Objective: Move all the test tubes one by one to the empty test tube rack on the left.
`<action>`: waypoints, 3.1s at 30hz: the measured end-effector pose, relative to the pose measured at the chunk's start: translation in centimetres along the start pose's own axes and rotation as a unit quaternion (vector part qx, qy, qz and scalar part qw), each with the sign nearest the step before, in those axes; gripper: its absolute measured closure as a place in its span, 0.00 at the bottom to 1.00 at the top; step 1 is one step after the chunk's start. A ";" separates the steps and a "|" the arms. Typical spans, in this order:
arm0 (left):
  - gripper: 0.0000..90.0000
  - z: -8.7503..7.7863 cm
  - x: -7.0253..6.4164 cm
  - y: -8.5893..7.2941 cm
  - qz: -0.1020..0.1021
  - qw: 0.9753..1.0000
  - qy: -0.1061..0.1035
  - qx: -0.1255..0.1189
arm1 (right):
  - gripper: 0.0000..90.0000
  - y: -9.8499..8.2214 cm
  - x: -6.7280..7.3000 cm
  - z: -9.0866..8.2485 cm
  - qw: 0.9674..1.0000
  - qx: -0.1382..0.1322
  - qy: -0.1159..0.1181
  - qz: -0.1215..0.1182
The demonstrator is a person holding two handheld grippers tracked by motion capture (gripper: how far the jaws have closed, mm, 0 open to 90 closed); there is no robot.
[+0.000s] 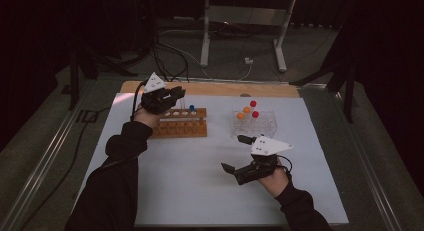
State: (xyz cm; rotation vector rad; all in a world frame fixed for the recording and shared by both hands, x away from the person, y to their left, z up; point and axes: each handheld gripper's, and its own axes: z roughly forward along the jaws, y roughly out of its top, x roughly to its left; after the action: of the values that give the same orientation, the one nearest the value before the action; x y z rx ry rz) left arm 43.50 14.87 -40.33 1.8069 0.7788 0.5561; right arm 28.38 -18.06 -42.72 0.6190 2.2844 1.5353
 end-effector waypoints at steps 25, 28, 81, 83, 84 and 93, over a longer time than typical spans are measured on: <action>0.86 2.3 -0.8 -4.4 -0.006 0.999 0.008 0.040 | 0.00 -0.1 -0.1 -0.2 1.000 0.002 0.002 0.002; 0.86 2.4 -0.8 -4.6 -0.009 0.999 0.008 0.038 | 0.00 -0.1 -0.1 -0.2 1.000 0.003 0.003 0.002; 0.01 -6.9 -8.5 -6.5 0.000 0.984 -0.174 -0.025 | 0.66 -4.3 -12.6 1.9 0.974 0.059 -0.180 0.125; 0.01 -7.0 -8.5 -6.5 -0.001 0.985 -0.173 -0.026 | 0.69 -4.4 -12.7 2.1 0.973 0.061 -0.181 0.127; 0.01 -7.0 -8.4 -6.5 -0.002 0.984 -0.174 -0.026 | 0.72 -4.4 -12.7 2.2 0.973 0.059 -0.183 0.126; 0.01 -6.9 -8.5 -6.6 -0.001 0.984 -0.178 -0.022 | 0.83 -4.0 -13.2 2.2 0.972 0.062 -0.188 0.127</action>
State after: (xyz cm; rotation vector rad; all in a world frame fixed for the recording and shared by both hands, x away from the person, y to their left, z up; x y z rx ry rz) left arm 31.35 14.66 -44.22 1.7968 0.5191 0.2344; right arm 40.08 -24.45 -46.95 1.1672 2.0769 1.2489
